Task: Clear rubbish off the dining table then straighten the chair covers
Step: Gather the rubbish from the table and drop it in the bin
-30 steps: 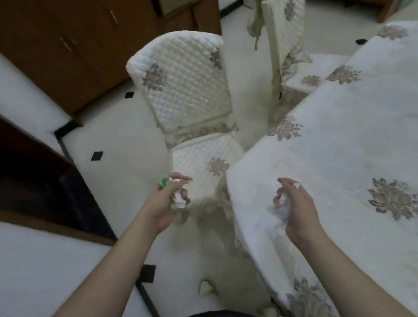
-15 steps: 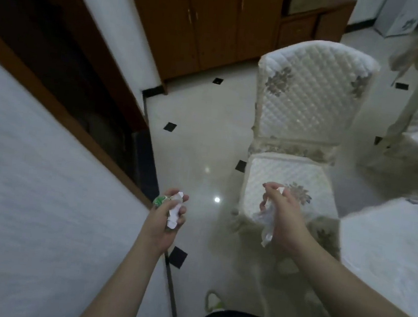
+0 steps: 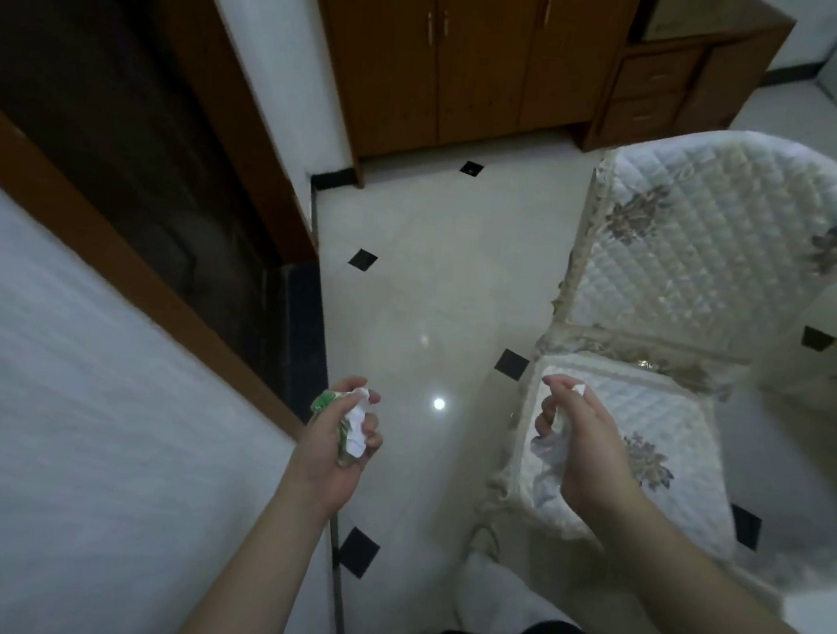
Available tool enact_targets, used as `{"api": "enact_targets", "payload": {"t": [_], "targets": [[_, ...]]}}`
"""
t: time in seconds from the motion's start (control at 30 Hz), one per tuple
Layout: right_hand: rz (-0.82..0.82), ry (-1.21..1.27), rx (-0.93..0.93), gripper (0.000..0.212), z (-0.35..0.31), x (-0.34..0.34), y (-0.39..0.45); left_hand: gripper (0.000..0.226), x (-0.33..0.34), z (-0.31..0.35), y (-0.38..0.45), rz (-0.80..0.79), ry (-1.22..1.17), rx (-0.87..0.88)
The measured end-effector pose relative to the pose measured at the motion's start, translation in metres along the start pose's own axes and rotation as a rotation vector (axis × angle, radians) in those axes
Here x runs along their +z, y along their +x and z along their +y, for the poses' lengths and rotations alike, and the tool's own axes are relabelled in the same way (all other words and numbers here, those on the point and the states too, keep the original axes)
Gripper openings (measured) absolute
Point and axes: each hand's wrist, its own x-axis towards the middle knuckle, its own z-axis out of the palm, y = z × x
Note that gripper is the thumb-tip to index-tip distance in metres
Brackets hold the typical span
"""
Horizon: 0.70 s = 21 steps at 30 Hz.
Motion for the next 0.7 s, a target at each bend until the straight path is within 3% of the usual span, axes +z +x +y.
{"api": "enact_targets", "payload": {"t": [0.37,0.5,0.7], "targets": [[-0.117,0.137,0.228,0.004,-0.045,0.082,0.143,0.016,0.068,0.096,0.09,-0.001,0.096,0.081],[-0.13,0.333,0.332,0.013,-0.064,0.126,0.176,0.017,0.074,0.125,0.122,0.014,0.069,0.096],[-0.305,0.416,0.302,0.022,-0.09,0.219,0.227,0.015,0.085,0.181,0.203,-0.051,-0.037,0.1]]}}
